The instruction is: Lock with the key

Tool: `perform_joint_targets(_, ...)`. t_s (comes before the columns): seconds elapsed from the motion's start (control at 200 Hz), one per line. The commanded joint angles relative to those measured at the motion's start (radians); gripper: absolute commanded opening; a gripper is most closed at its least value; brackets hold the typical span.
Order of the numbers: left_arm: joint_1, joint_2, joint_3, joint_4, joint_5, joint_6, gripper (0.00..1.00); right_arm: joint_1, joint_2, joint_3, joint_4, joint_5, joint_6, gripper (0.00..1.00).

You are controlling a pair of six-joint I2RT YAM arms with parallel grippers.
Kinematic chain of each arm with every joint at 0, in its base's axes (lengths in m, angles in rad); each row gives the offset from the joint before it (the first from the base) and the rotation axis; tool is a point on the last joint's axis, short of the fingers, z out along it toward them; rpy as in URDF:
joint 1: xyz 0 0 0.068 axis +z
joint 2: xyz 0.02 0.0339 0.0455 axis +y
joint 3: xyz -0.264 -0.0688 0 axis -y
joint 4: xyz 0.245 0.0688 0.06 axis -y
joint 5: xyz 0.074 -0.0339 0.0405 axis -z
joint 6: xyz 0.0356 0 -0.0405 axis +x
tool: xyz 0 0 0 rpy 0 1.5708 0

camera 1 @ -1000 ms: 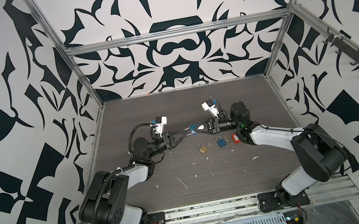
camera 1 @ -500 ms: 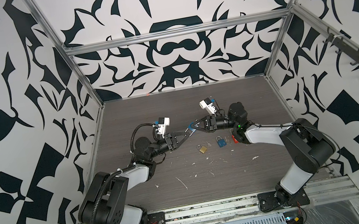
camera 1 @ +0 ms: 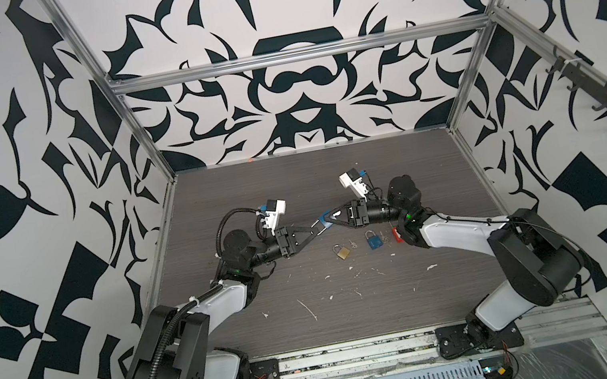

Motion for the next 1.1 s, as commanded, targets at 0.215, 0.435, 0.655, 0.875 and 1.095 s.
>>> perform_joint_targets(0.215,0.024,-0.015,0.083,0.003,0.033,0.032,0.0,0.007,-0.066,-0.029,-0.09,-0.071,-0.088,0.0)
perform_joint_targets(0.435,0.024,0.027,0.1,0.062,0.057,-0.004,0.0,0.019,-0.068,-0.031,-0.093,-0.064,-0.092,0.0)
perform_joint_targets(0.655,0.023,0.062,0.114,0.099,0.072,-0.025,0.0,0.044,-0.066,-0.039,-0.104,-0.052,-0.109,0.0)
perform_joint_targets(0.875,0.023,0.093,0.126,0.145,0.077,-0.054,0.0,0.091,-0.062,-0.038,-0.138,-0.029,-0.147,0.0)
perform_joint_targets(1.095,0.025,0.106,0.14,0.16,0.083,-0.061,0.0,0.136,-0.039,-0.038,-0.139,-0.009,-0.157,0.0)
